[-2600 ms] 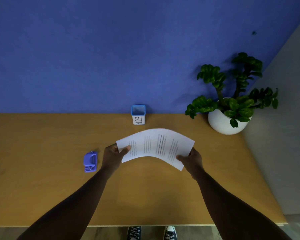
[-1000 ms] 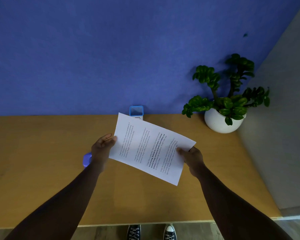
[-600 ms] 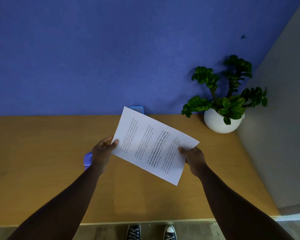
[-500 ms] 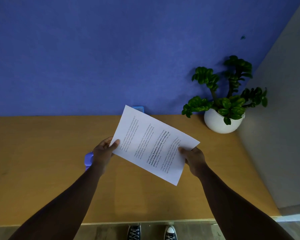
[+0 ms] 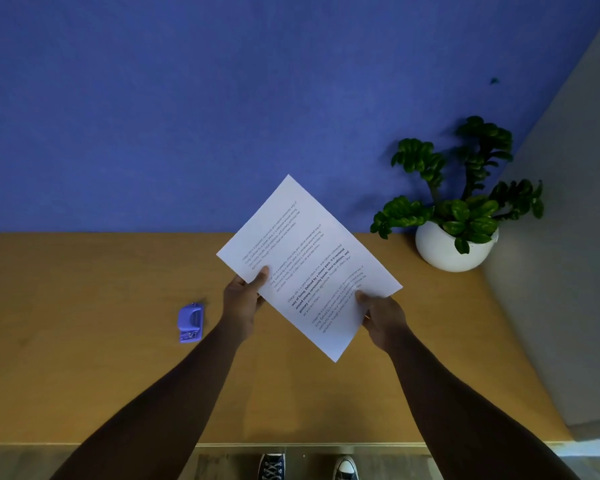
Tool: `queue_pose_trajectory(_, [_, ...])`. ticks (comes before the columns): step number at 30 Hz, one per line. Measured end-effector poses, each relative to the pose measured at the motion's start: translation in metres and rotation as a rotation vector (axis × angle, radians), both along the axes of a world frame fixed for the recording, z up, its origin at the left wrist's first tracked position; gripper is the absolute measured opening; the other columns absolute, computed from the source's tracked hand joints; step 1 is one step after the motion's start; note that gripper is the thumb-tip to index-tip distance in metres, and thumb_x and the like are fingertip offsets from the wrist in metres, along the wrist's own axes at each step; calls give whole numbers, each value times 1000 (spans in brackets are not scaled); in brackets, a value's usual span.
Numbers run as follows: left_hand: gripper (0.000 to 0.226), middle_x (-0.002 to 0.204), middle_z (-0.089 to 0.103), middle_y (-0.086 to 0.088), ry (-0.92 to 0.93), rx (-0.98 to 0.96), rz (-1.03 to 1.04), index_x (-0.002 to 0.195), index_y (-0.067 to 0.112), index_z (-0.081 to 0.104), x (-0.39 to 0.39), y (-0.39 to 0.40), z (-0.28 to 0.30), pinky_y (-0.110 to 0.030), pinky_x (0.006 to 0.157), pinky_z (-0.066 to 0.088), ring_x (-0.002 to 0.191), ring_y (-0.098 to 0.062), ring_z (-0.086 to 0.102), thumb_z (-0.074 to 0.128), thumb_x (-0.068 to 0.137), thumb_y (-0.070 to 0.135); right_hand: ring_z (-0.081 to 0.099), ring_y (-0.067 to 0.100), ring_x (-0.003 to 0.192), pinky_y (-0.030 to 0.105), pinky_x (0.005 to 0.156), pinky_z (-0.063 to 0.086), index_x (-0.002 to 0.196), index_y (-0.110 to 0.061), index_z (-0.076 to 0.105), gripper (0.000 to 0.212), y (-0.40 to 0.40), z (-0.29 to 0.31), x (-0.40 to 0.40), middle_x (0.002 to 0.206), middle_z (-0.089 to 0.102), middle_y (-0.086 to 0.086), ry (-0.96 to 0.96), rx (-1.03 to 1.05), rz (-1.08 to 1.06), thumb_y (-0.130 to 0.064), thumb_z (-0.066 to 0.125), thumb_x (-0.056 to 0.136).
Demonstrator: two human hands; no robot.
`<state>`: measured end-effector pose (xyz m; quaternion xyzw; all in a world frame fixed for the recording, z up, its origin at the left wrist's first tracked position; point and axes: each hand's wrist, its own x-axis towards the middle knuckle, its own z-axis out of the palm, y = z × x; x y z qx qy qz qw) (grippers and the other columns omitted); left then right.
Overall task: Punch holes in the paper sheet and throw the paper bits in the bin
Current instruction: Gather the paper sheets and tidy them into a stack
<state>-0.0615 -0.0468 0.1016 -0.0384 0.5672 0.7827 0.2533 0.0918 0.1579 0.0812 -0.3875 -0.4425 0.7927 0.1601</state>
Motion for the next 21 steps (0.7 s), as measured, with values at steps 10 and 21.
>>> queue_pose_trajectory(10, [21,115,75,2,56,-39,-58,113,24,71,0,21,-3,-41,91,57,106,-17,72,70,92,24,60,34,114,54,88,55,124,-13,57,40,-2,-8,-15,123,65,12,35,-97,74,1,65,87])
queue_pose_trajectory(21, [14,104,78,7,106,-129,-86,106,25,72,-28,18,-12,-34,78,59,95,-11,74,69,92,21,64,26,107,32,73,57,111,-18,66,33,13,-15,-8,113,70,7,-59,-1,59,-8,74,80])
